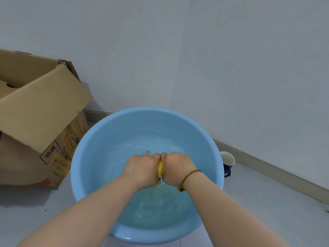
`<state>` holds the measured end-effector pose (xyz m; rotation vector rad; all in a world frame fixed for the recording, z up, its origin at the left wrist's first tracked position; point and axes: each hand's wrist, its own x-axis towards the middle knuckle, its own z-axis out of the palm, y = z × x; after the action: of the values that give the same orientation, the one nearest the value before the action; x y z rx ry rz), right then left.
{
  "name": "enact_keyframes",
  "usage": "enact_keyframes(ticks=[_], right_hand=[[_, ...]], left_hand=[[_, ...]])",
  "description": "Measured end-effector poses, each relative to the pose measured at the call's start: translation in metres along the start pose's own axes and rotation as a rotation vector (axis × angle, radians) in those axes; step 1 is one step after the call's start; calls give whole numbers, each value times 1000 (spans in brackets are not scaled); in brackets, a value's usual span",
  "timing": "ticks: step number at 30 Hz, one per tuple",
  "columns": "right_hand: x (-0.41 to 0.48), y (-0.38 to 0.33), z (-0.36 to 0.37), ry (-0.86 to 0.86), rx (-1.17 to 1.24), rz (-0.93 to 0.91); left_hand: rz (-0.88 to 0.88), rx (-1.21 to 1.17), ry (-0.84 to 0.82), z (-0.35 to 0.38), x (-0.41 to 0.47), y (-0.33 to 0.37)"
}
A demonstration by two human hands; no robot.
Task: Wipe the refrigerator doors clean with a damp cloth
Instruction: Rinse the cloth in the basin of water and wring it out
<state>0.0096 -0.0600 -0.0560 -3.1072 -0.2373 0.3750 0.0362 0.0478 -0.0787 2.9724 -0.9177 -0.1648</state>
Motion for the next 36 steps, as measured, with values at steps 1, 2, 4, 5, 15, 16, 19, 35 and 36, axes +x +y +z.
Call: enact_keyframes(ticks=[1, 2, 4, 5, 15, 16, 19, 35, 36], right_hand=[[1, 1, 0, -15, 5, -3], [3, 3, 1, -38, 3, -10], [5, 4, -1, -38, 0, -19], [6, 5, -3, -20, 18, -14], [-17, 26, -113, 51, 1434, 463], [-22, 24, -134, 46, 1590, 471], [-33, 17, -211, 42, 1607, 409], [-197, -28, -568, 834, 1376, 327], [-213, -27, -580, 891, 1342, 342]], left_hand=[[9, 0, 2, 1, 0, -1], [6, -5, 8, 1, -1, -1], [-46, -61, 30, 2, 0, -1], [-95, -120, 37, 0, 0, 0], [-342, -837, 117, -102, -4, -2], [-330, -867, 129, -119, -9, 0], [-270, -924, 180, -194, -16, -1], [122, -1617, 121, -607, -78, 46], [183, -1624, 84, -619, -83, 56]])
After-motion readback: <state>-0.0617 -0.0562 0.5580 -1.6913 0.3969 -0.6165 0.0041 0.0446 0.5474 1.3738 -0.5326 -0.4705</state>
